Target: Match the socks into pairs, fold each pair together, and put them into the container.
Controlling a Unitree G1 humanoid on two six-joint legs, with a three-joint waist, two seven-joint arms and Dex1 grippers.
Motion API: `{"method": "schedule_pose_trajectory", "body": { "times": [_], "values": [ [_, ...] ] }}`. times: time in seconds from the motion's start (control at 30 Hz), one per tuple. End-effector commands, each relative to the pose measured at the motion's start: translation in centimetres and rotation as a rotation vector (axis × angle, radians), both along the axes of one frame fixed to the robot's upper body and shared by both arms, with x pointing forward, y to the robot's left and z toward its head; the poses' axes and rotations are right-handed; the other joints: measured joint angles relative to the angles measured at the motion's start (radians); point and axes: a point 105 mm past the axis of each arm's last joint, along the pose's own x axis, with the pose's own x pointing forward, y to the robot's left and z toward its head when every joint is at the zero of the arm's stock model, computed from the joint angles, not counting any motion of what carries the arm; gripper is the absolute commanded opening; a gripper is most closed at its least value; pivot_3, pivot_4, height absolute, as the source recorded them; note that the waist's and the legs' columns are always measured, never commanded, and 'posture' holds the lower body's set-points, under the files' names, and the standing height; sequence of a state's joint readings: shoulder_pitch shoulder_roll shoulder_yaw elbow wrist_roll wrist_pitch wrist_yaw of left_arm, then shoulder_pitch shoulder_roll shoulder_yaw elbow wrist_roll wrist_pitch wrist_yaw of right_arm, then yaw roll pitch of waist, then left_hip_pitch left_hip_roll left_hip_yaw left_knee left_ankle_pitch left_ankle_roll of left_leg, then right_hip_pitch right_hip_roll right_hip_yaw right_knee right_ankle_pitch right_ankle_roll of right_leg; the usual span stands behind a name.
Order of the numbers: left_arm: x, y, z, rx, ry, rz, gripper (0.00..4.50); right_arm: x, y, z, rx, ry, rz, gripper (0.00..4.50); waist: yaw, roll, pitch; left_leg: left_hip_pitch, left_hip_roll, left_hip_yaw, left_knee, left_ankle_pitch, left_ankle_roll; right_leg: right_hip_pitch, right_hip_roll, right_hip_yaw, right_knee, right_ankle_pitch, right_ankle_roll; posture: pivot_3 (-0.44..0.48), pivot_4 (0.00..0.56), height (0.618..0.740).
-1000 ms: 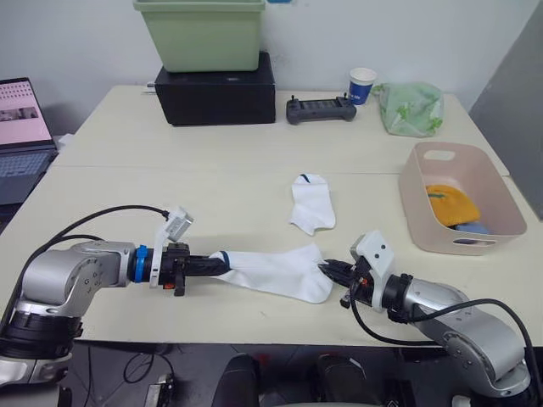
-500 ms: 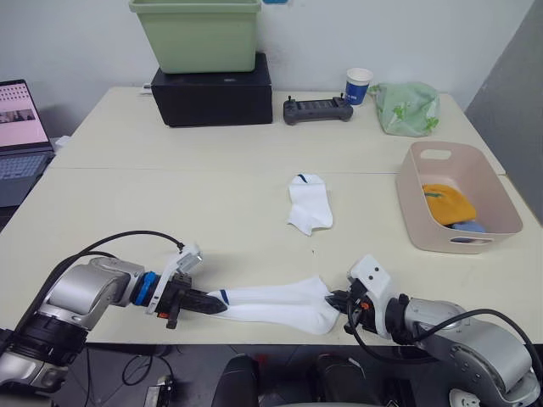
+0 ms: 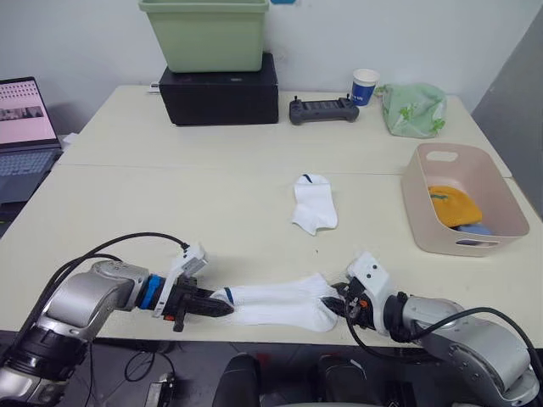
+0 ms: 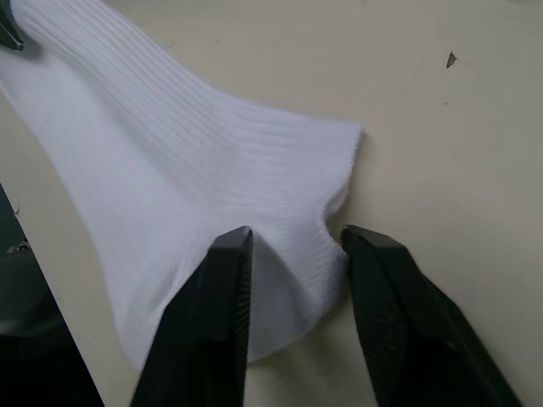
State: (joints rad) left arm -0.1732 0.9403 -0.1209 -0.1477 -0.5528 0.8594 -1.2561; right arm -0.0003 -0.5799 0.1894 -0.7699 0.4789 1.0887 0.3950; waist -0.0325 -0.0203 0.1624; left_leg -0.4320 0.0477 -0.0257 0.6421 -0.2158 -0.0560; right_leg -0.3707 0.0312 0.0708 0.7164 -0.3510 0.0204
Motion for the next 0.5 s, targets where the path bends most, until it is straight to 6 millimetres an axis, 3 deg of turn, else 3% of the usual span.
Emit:
{"method": "schedule_pose_trajectory", "body": {
  "times": [0.03, 0.1, 0.17, 0.3, 0.37, 0.5],
  "values": [
    [0.6, 1.7, 1.0, 0.054, -0.13, 0.065, 2.04, 0.8, -0.4, 3.3, 0.012, -0.179, 0.034, 3.03, 0.0, 0.0, 0.0, 0.0, 0.0, 0.0, 0.0, 0.0, 0.0, 0.0, 0.0, 0.0, 0.0, 0.0, 0.0, 0.0, 0.15, 0.735],
    [0.5, 2.4, 1.3, 0.077, -0.192, 0.063, 2.65, 1.0, -0.7, 4.0, -0.004, -0.231, 0.055, 3.72, -0.003, 0.0, 0.0, 0.0, 0.001, 0.0, 0.0, 0.0, 0.0, -0.001, -0.001, 0.001, 0.0, 0.0, 0.0, 0.0, 0.15, 0.735],
    [1.2, 2.9, 2.8, 0.053, -0.27, 0.094, 3.23, 1.7, -0.9, 5.5, 0.007, -0.306, 0.065, 4.37, -0.002, 0.0, 0.0, 0.0, 0.001, 0.0, 0.0, 0.0, 0.0, -0.001, -0.001, 0.0, 0.0, 0.0, 0.0, 0.0, 0.15, 0.735],
    [1.5, 2.2, 5.9, -0.034, -0.412, 0.071, 4.47, 3.4, -1.1, 8.0, -0.059, -0.493, 0.098, 4.5, -0.002, 0.0, 0.001, 0.0, 0.001, 0.0, 0.0, 0.0, 0.0, -0.001, 0.0, 0.0, 0.0, 0.0, 0.0, 0.0, 0.15, 0.735],
    [1.7, 1.7, 6.8, -0.066, -0.457, 0.08, 4.47, 3.7, -1.1, 8.2, -0.103, -0.542, 0.129, 4.5, -0.001, 0.0, 0.001, 0.0, 0.001, 0.0, -0.001, 0.0, 0.0, -0.001, -0.001, 0.0, 0.0, 0.0, 0.0, 0.0, 0.15, 0.735],
    [1.5, -0.4, 11.4, -0.259, -0.61, 0.065, 4.47, 6.0, -0.7, 8.0, -0.436, -0.785, 0.333, 4.5, 0.0, -0.003, 0.004, -0.001, 0.0, 0.001, 0.0, 0.0, 0.0, -0.001, -0.001, 0.0, -0.001, 0.0, 0.0, 0.0, 0.15, 0.735]
  ]
}}
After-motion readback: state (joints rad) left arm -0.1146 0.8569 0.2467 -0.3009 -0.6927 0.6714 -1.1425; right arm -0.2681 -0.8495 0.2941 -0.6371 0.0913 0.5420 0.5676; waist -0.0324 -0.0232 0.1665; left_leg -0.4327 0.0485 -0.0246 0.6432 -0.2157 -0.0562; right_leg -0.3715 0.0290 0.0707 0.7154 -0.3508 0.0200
